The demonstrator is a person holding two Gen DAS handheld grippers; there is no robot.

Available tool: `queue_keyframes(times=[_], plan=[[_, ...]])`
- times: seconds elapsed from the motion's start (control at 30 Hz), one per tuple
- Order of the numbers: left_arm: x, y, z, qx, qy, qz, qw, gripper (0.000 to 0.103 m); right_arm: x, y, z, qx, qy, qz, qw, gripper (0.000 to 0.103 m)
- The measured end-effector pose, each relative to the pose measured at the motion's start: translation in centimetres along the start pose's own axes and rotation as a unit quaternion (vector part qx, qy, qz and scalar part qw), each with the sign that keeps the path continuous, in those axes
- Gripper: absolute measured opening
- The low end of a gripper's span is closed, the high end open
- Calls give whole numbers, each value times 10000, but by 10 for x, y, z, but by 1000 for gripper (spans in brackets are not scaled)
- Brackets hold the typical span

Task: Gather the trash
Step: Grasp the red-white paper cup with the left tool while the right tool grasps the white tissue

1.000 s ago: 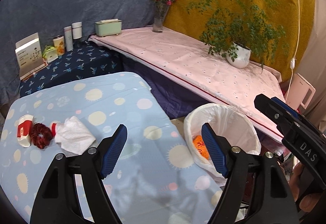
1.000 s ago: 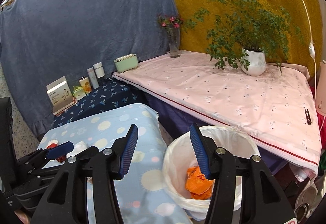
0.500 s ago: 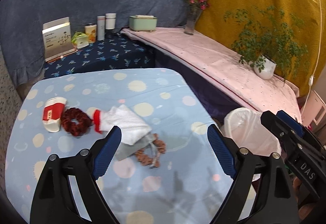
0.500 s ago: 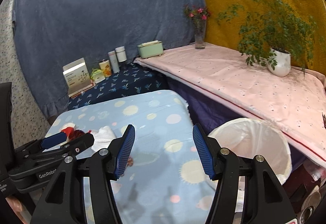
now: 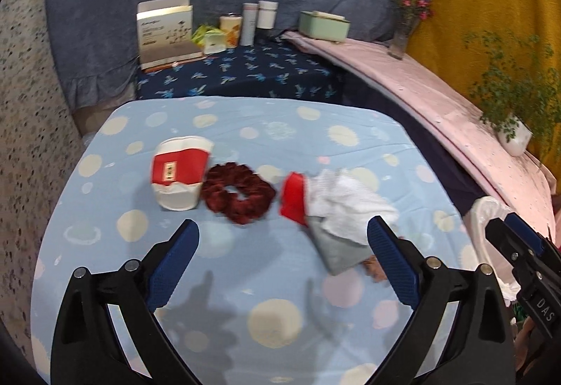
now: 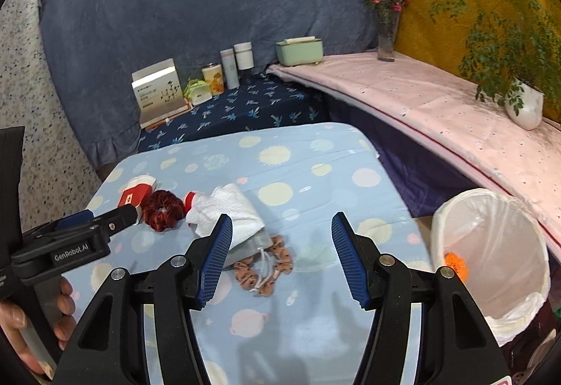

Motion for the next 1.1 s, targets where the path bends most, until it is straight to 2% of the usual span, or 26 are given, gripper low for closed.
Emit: queue_keyframes(times=[0.37,0.63,0.83,0.87,0.93,1.0,1.1], plan=[[49,-87,0,-400,-313,-572,9971,93,68,-40,18,-71,-450,-105,9989,57],[94,-118,0,-860,-642,-494,9930,93,110,-50,30,-140,-723,-117,9972,57],[122,-119,5,-873,-828,-408,9919,92,125,-47,36,-57,-808,-131,9966,57],[124,-119,6,-891,-853,-335,9918,91,125,-46,36,-44,-811,-147,9966,55],[128,-116,7,-869,-880,-235,9920,72,125,-45,37,-33,-781,-168,9968,46],[130,-113,7,-866,-925,-137,9918,62,125,-45,37,-44,-782,-193,9967,27],[126,-111,6,-847,-831,-145,9928,62,123,-44,36,-15,-787,-258,9966,11]])
Point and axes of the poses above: each gripper's, at about its wrist camera, not at the fingertips, and x roughly the way its jaws point, y to its right, z to its underside, the point moved 1 cm from there along x, roughly the way its jaws point, and after that the axes turned 14 degrees about y, right-handed, at the moved point
